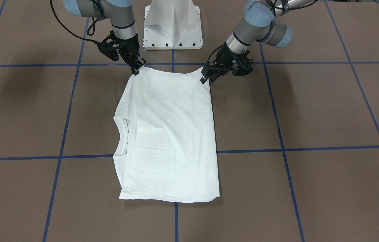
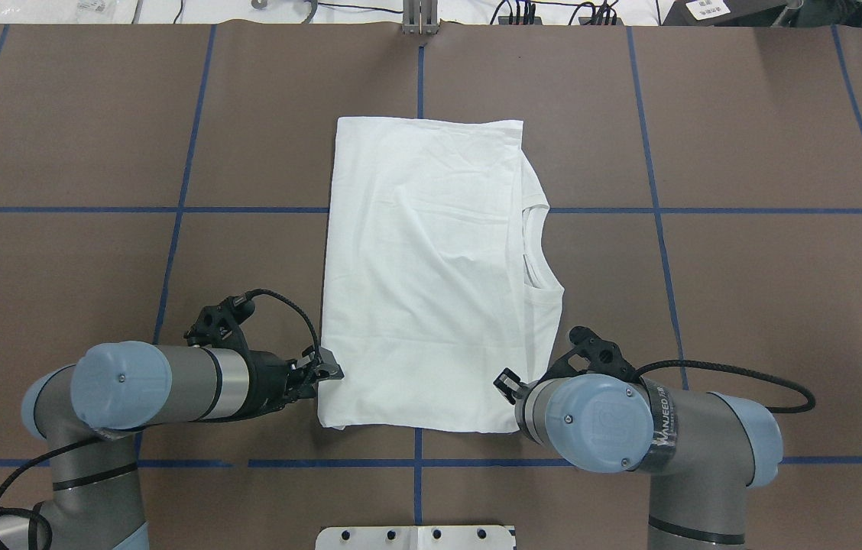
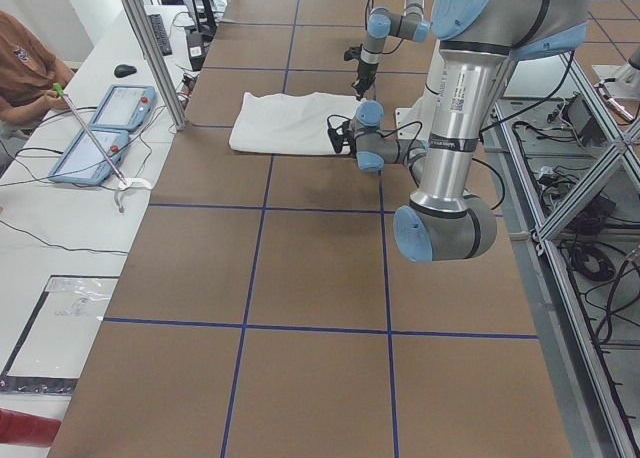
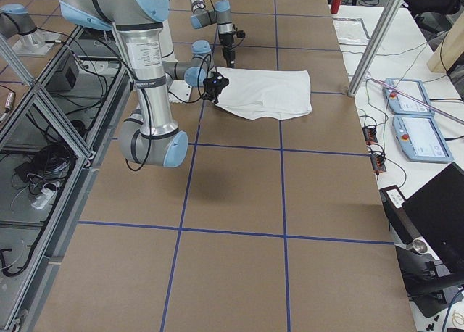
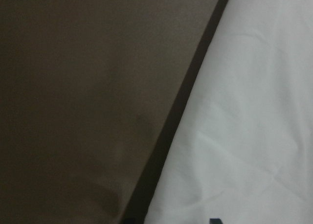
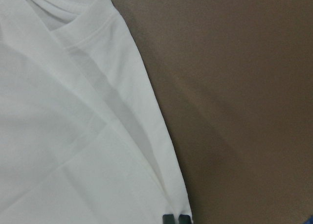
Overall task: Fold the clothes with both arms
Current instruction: 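Move the left gripper to the shirt's near corner beside the right gripper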
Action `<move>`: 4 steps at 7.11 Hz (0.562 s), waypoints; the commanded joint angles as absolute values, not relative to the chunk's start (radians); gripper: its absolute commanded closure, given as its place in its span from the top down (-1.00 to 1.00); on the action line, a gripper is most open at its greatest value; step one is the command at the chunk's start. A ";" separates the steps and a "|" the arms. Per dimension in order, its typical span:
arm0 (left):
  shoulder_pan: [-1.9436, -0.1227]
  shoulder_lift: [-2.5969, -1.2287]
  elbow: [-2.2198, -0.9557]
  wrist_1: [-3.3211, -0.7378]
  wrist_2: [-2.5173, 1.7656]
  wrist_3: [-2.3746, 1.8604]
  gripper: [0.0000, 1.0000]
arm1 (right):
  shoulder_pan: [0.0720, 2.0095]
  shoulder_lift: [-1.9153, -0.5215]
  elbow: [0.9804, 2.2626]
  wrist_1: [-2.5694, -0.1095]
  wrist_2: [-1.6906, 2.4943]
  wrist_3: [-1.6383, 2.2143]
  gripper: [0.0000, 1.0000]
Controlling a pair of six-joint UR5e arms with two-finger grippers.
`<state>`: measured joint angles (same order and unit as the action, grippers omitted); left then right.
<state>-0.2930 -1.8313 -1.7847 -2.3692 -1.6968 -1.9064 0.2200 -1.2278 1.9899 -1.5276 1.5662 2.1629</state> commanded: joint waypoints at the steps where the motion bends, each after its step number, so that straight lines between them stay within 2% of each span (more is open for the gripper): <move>1: -0.270 -1.830 -1.802 -2.343 -1.695 -1.911 0.14 | 0.221 -1.227 1.991 -1.528 1.566 2.163 -1.00; 2: -0.255 -1.829 -1.807 -2.333 -1.678 -1.942 -0.14 | 0.222 -1.227 1.991 -1.528 1.566 2.163 -1.00; 3: -0.253 -1.822 -1.819 -2.326 -1.677 -1.950 -0.99 | 0.222 -1.227 1.991 -1.528 1.566 2.163 -1.00; 4: -0.253 -1.812 -1.830 -2.318 -1.677 -1.948 -1.00 | 0.222 -1.227 1.991 -1.528 1.566 2.163 -1.00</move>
